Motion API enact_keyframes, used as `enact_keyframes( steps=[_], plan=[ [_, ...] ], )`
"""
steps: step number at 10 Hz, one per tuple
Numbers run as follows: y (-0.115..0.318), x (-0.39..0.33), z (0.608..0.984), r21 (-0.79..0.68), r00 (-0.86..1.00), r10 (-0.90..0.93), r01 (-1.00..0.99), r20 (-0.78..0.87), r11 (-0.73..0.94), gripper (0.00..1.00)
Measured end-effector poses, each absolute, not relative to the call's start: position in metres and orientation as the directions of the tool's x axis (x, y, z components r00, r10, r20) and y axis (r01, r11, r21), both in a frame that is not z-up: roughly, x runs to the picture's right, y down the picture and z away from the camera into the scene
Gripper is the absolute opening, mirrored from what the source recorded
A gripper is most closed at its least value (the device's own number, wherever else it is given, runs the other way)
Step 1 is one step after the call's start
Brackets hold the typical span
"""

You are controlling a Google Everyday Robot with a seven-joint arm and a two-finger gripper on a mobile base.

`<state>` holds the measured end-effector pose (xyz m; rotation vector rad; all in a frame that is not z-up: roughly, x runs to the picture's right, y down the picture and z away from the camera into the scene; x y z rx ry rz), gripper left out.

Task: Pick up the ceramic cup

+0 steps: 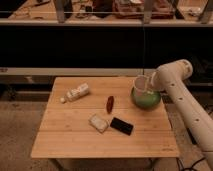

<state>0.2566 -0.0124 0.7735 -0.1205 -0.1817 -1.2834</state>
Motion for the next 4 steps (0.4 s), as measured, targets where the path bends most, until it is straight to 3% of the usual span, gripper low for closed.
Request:
enact_keyframes(
  steps=[4],
  plan=[
    [-0.0207,0.2547,0.7592,0.037,0.267,-0.944,0.960,0.194,0.279,0.00]
  ],
)
